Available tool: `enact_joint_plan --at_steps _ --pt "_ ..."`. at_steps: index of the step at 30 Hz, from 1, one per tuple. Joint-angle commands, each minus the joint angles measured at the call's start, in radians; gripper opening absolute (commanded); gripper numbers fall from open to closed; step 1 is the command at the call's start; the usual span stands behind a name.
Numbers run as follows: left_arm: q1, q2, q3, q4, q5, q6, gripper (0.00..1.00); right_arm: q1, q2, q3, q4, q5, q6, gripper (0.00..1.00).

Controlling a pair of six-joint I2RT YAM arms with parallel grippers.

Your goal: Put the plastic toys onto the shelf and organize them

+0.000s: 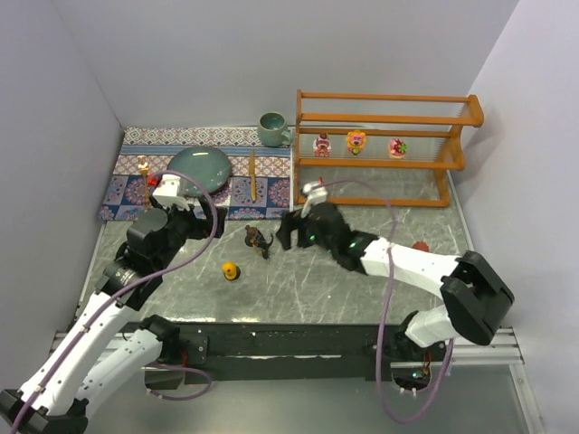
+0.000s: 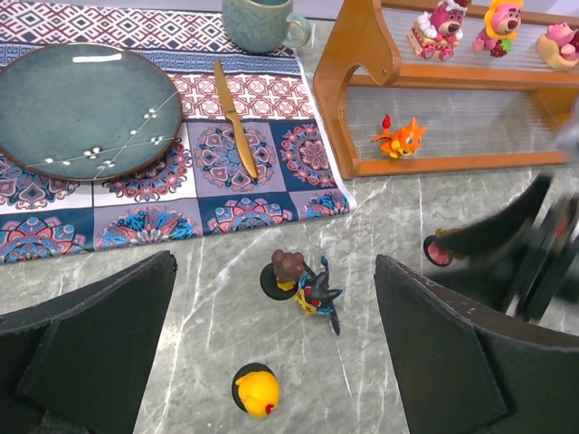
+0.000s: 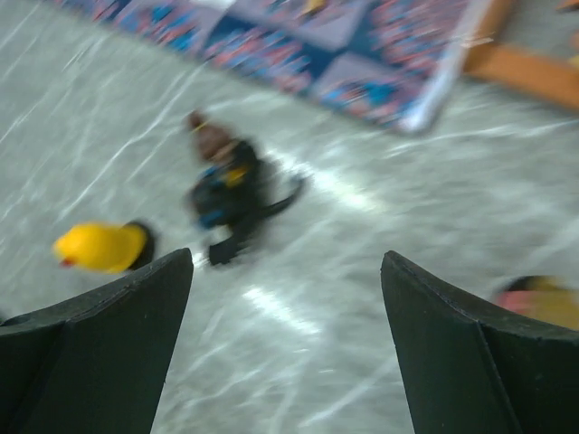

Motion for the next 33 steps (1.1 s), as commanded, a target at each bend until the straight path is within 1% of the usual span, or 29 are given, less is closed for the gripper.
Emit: enact_joint_plan --at_steps 1,2,3,4,5,6,7,8,9,11,12,15,19,25,33 --pt "0.01 -0.015 -0.001 0.016 -0.016 -0.007 0.97 0.121 0.075 0.05 0.037 0.161 0.085 0.89" --pt "0.011 -0.016 -0.001 0.016 -0.022 -0.008 0.97 0.165 0.109 0.085 0.028 0.18 0.092 0.89" --pt "0.013 -0.018 -0.002 0.016 -0.024 -0.01 0.97 0.179 0.127 0.11 0.012 0.196 0.119 0.88" --pt "0.014 -0.019 -0.004 0.016 -0.028 -0.01 0.97 0.193 0.146 0.136 -0.035 0.216 0.14 0.88" --pt "0.016 -0.019 -0.004 0.016 -0.031 -0.013 0.97 0.216 0.184 0.197 -0.072 0.267 0.17 0.88" --pt "0.02 -0.019 -0.002 0.016 -0.036 -0.013 0.97 0.222 0.206 0.229 -0.11 0.301 0.241 0.88" --pt "0.023 -0.019 -0.002 0.016 -0.042 -0.015 0.97 0.231 0.226 0.262 -0.171 0.322 0.271 0.88" --pt "0.025 -0.022 -0.002 0.012 -0.044 -0.018 0.97 0.241 0.262 0.312 -0.196 0.376 0.295 0.88" --pt "0.032 -0.024 -0.002 0.012 -0.053 -0.019 0.97 0.26 0.278 0.337 -0.221 0.399 0.353 0.88" --pt "0.039 -0.03 -0.004 0.012 -0.057 -0.024 0.97 0.273 0.328 0.404 -0.275 0.451 0.391 0.88" --pt "0.043 -0.031 -0.007 0.015 -0.056 -0.024 0.97 0.279 0.347 0.424 -0.295 0.459 0.421 0.88" --pt "0.046 -0.033 -0.008 0.018 -0.051 -0.025 0.97 0.281 0.413 0.49 -0.35 0.47 0.44 0.88" --pt "0.048 -0.021 -0.008 0.016 -0.024 -0.027 0.97 0.279 0.444 0.481 -0.33 0.441 0.394 0.88" --pt "0.048 -0.018 -0.007 0.018 -0.007 -0.028 0.97 0.279 0.442 0.408 -0.292 0.352 0.3 0.89" --pt "0.051 -0.005 -0.008 0.018 0.002 -0.028 0.97 0.277 0.433 0.354 -0.309 0.368 0.236 0.9"
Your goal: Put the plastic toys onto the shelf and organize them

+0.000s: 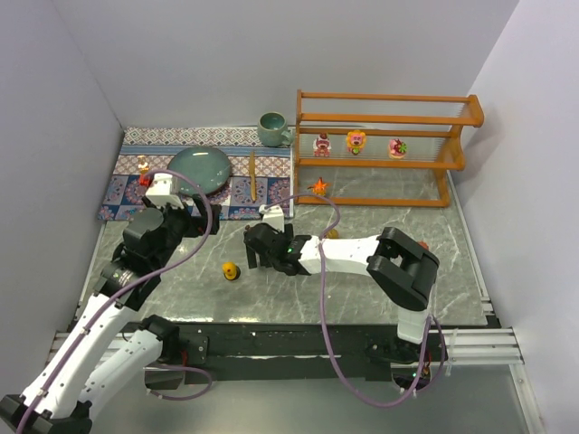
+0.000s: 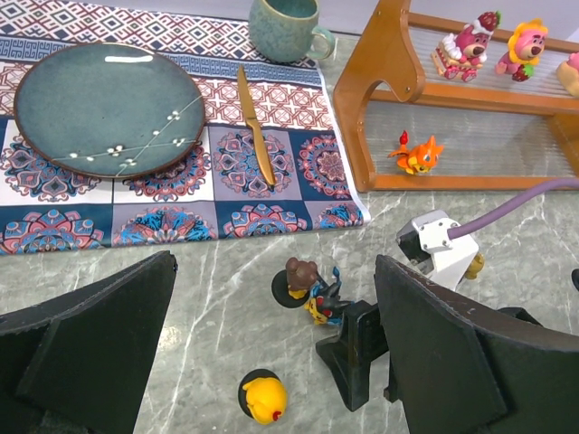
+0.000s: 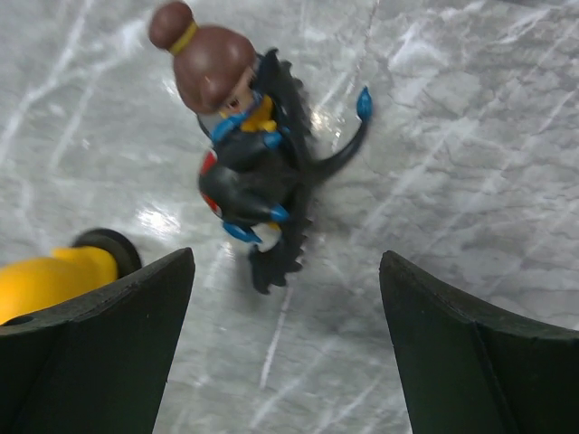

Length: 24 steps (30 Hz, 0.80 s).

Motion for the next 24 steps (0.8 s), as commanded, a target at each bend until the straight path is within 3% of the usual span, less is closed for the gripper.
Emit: enact_joint_plan --at_steps 1,12,24 --pt "0.006 0.007 -0.006 0.018 0.02 -0.006 0.97 0.002 -0.023 -0.017 0.005 0.027 -0.055 0.91" --pt "0.009 0.022 -0.005 0.018 0.029 -0.007 0.97 -0.069 -0.071 -0.09 0.02 0.073 -0.116 0.91" --pt "0.016 0.026 -0.006 0.018 0.037 -0.007 0.97 -0.237 -0.137 -0.166 0.109 0.055 -0.142 0.91"
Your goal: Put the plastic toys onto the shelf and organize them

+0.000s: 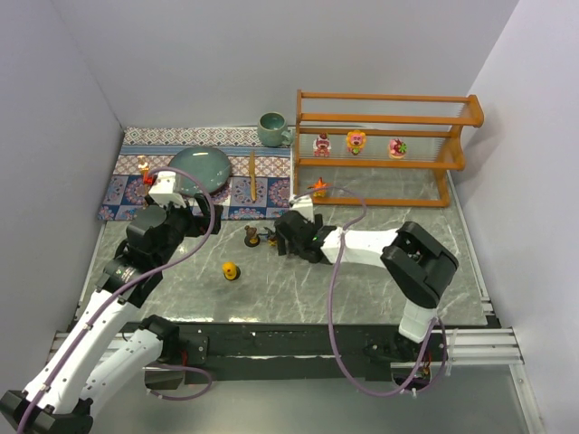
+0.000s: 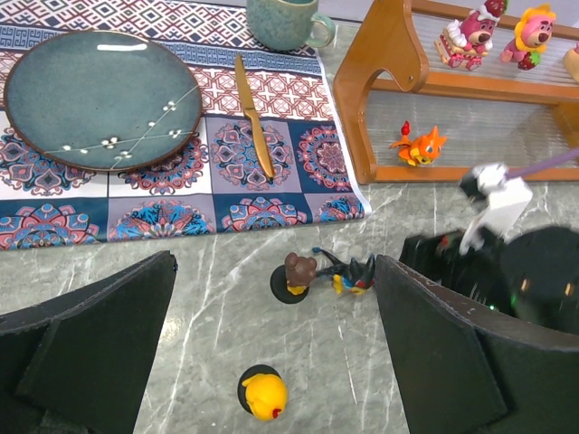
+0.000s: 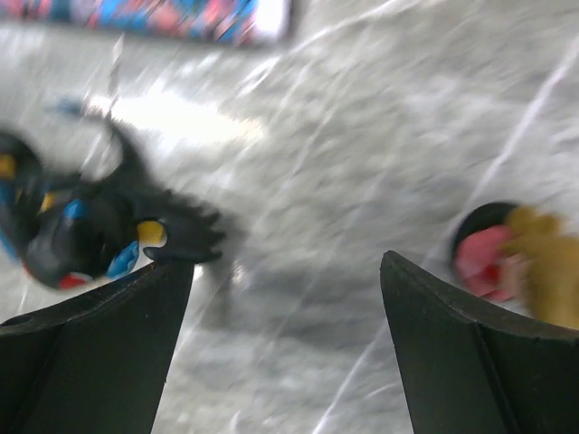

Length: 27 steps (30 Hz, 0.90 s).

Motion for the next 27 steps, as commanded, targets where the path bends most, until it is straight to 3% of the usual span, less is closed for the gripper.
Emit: enact_joint_plan --at_steps 1,16,27 --pt "0.007 0.0 -0.006 0.018 0.019 -0.006 0.97 -0.056 -0.055 0.002 0.067 0.031 -0.033 0.91" --pt "0.01 -0.001 -0.005 0.018 0.031 -0.009 0.97 0.039 -0.187 0.073 -0.059 -0.021 0.007 0.91" --pt "0.012 -0.001 -0.006 0.018 0.027 -0.007 0.97 0.038 -0.012 0.308 -0.163 -0.078 0.004 0.83"
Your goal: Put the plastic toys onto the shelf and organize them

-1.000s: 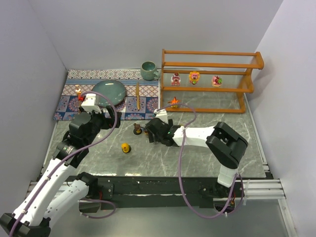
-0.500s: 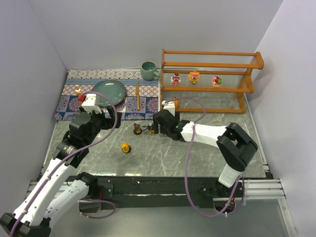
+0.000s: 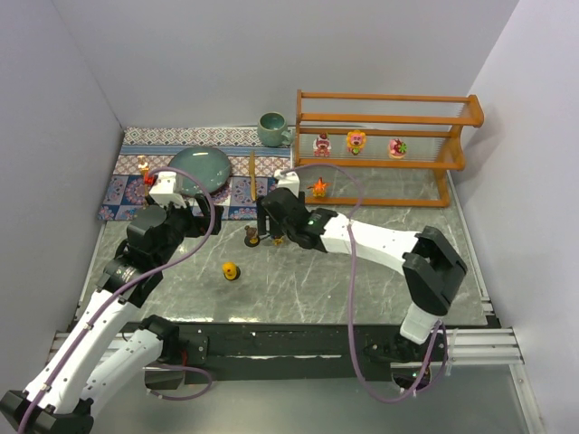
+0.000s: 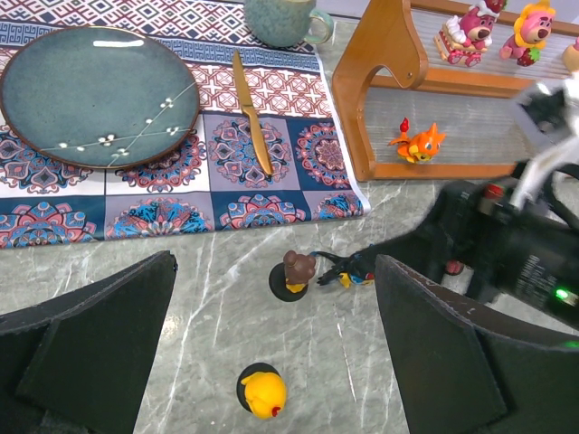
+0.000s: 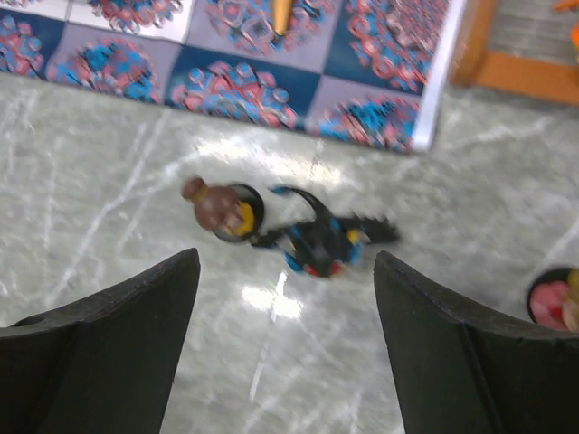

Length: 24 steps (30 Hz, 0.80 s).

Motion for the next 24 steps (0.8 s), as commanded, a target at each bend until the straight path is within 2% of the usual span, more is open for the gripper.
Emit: enact_joint_plan --at_steps 1,7,11,24 --pt "0.006 -0.003 -0.001 0.02 0.012 -0.005 0.97 -0.011 0.076 0.081 -0.059 -0.018 0.002 0.81" --pt "0.008 0.0 -0.001 0.018 0.014 -0.005 0.97 -0.024 0.136 0.11 -0.052 -0.041 -0.015 0.73" --pt "0.009 0.0 -0.001 0.018 0.017 -0.004 0.97 -0.031 0.177 0.129 -0.059 -0.041 -0.018 0.71" --pt "0.011 0.0 -0.001 0.02 0.021 -0.004 0.97 -0.034 0.199 0.13 -0.045 -0.018 -0.032 0.6"
